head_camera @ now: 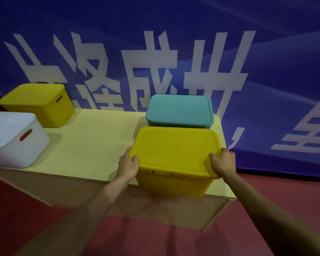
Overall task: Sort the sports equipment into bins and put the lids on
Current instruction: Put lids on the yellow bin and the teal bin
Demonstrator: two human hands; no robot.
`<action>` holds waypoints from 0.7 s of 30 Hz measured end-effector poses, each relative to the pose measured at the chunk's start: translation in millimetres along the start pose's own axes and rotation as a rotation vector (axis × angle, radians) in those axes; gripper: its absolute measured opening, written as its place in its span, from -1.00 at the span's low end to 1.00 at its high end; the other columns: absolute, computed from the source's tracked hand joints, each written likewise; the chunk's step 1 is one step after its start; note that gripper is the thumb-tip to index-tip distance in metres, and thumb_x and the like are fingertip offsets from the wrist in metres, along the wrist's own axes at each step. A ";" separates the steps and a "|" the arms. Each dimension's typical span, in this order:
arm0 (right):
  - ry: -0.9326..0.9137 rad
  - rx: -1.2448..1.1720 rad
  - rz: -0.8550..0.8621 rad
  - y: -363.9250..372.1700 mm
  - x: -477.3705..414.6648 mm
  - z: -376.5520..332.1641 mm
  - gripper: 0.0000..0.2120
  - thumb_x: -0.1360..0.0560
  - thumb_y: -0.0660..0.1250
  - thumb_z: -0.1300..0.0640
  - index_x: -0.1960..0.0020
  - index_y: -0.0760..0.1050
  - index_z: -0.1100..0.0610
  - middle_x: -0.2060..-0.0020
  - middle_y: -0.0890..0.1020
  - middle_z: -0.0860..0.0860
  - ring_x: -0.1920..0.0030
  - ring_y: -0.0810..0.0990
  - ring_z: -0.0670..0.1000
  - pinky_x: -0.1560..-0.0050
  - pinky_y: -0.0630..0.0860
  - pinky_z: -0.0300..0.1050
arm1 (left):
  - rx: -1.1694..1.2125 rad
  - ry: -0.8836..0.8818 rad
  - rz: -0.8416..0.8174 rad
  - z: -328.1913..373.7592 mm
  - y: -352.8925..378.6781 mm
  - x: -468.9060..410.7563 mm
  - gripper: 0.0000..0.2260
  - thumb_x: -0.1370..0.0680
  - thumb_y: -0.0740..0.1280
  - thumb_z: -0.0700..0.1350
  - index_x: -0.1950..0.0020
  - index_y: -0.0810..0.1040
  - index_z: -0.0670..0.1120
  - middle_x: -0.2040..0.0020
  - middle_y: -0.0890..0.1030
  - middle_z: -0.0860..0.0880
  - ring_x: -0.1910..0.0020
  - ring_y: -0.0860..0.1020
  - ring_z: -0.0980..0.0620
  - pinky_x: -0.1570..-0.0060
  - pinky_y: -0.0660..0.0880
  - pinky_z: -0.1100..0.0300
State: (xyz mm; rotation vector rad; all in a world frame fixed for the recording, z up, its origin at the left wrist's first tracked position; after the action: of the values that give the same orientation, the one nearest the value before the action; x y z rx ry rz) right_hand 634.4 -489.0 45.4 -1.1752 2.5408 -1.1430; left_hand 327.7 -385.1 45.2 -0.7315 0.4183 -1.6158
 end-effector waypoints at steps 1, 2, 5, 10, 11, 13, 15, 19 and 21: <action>-0.009 -0.008 -0.007 2.0 0.1 2.5 -0.46 -0.55 0.30 0.06 -0.40 0.25 0.32 -0.34 0.31 0.29 -0.29 0.38 0.29 -0.29 0.34 0.12 | -0.021 -0.017 0.003 -2.0 4.3 0.9 -0.66 -0.64 0.11 -0.07 -0.35 0.38 -0.22 -0.22 0.48 -0.25 -0.14 0.49 -0.23 -0.04 0.42 -0.01; -0.023 -0.012 -0.010 3.6 -0.3 4.0 -0.47 -0.56 0.29 0.07 -0.40 0.24 0.31 -0.34 0.33 0.28 -0.30 0.38 0.27 -0.27 0.36 0.12 | -0.034 -0.032 0.013 -2.5 8.0 2.4 -0.66 -0.65 0.09 -0.08 -0.35 0.36 -0.24 -0.23 0.47 -0.25 -0.16 0.48 -0.23 -0.02 0.40 0.01; -0.046 -0.031 -0.022 10.2 -1.7 4.3 -0.48 -0.56 0.29 0.07 -0.40 0.25 0.31 -0.31 0.40 0.26 -0.30 0.40 0.25 -0.25 0.38 0.12 | -0.043 -0.052 0.067 -4.8 13.9 3.1 -0.66 -0.66 0.08 -0.09 -0.36 0.34 -0.25 -0.27 0.47 -0.26 -0.23 0.45 -0.25 -0.09 0.39 0.00; -0.059 -0.011 -0.011 17.0 -4.5 0.3 -0.51 -0.57 0.27 0.05 -0.37 0.27 0.29 -0.28 0.43 0.24 -0.27 0.43 0.24 -0.21 0.41 0.10 | -0.007 -0.055 0.103 -12.9 17.1 -2.2 -0.65 -0.66 0.08 -0.08 -0.39 0.33 -0.22 -0.29 0.47 -0.25 -0.25 0.45 -0.25 -0.15 0.39 -0.03; -0.063 -0.008 -0.009 17.7 -5.5 0.5 -0.52 -0.57 0.27 0.05 -0.37 0.27 0.29 -0.28 0.43 0.24 -0.27 0.43 0.23 -0.21 0.41 0.10 | -0.001 -0.053 0.107 -14.0 18.0 -2.5 -0.65 -0.66 0.08 -0.08 -0.40 0.33 -0.21 -0.29 0.47 -0.24 -0.25 0.45 -0.24 -0.16 0.39 -0.03; -0.067 0.000 -0.002 19.6 -6.8 2.0 -0.52 -0.57 0.26 0.04 -0.38 0.27 0.28 -0.29 0.42 0.23 -0.27 0.43 0.23 -0.20 0.41 0.11 | 0.013 -0.043 0.115 -15.6 19.5 -3.6 -0.66 -0.66 0.08 -0.09 -0.40 0.33 -0.20 -0.29 0.47 -0.23 -0.25 0.44 -0.24 -0.17 0.38 -0.04; -0.067 0.018 0.006 21.2 -7.2 2.8 -0.53 -0.58 0.25 0.03 -0.37 0.26 0.28 -0.29 0.41 0.23 -0.26 0.43 0.24 -0.18 0.42 0.11 | 0.017 -0.030 0.130 -16.6 20.4 -5.1 -0.66 -0.66 0.09 -0.10 -0.39 0.35 -0.20 -0.28 0.48 -0.23 -0.25 0.45 -0.24 -0.17 0.39 -0.03; -0.069 0.051 0.019 24.3 -7.7 4.2 -0.53 -0.59 0.23 0.01 -0.37 0.27 0.27 -0.29 0.41 0.22 -0.25 0.44 0.24 -0.15 0.43 0.11 | 0.017 0.010 0.149 -19.8 21.6 -11.2 -0.69 -0.65 0.11 -0.12 -0.35 0.41 -0.18 -0.24 0.51 -0.22 -0.21 0.47 -0.23 -0.13 0.40 -0.02; -0.068 0.055 0.030 25.9 -7.5 6.2 -0.51 -0.58 0.22 -0.01 -0.38 0.26 0.26 -0.30 0.42 0.22 -0.25 0.45 0.24 -0.14 0.43 0.12 | 0.026 0.018 0.147 -22.6 22.0 -16.0 -0.70 -0.65 0.13 -0.13 -0.34 0.44 -0.17 -0.23 0.53 -0.22 -0.19 0.48 -0.23 -0.13 0.42 -0.02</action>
State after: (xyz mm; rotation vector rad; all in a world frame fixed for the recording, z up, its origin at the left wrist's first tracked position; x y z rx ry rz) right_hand 626.3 -476.6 22.0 -1.1397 2.4519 -1.1384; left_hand 329.7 -376.6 10.9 -0.6519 0.4526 -1.4876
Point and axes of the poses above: each hand's wrist, its own x-axis away from the middle knuckle, its own y-axis out of the palm, z = x × y, the point moved 3 cm from there along -x, towards the middle knuckle
